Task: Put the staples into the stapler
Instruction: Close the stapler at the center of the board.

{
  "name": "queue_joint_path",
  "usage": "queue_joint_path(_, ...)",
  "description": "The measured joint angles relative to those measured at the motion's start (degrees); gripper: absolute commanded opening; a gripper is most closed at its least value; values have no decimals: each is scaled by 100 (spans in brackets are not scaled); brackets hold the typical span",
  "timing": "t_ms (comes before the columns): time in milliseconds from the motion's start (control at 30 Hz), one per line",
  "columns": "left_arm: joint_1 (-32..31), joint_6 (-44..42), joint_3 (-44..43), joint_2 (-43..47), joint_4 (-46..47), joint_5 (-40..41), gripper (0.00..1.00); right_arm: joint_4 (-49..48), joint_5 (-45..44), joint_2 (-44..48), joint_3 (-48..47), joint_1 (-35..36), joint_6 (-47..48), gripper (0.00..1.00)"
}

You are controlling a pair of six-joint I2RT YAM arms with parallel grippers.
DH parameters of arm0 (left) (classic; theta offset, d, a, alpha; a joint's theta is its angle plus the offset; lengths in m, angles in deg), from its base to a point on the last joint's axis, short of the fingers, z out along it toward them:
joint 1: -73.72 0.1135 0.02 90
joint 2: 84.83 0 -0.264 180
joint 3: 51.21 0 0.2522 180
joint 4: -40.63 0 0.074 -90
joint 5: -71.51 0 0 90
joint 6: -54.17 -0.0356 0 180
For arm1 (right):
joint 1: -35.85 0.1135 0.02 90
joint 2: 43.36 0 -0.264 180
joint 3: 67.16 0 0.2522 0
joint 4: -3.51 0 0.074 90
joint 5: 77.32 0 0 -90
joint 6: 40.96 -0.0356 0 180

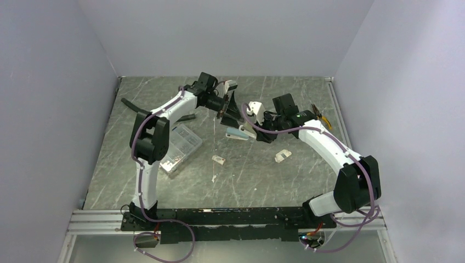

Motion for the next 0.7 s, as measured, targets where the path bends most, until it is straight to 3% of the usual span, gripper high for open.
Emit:
queue_joint_path(567,-501,820,282,-245,894,-208,98,-2,11,-11,0,98,-120,0)
queue_joint_path(600,-538,835,328,-245,942,-219,75,-2,9,-11,0,98,-120,0)
queue_joint_path(633,-562,861,365,-245,975,-229,61,-2,7,-13,0,98,-120,0)
queue_joint_path(700,-605,977,457,-245,1113,-249,45,20,-15,-20,-2,98,-120,0)
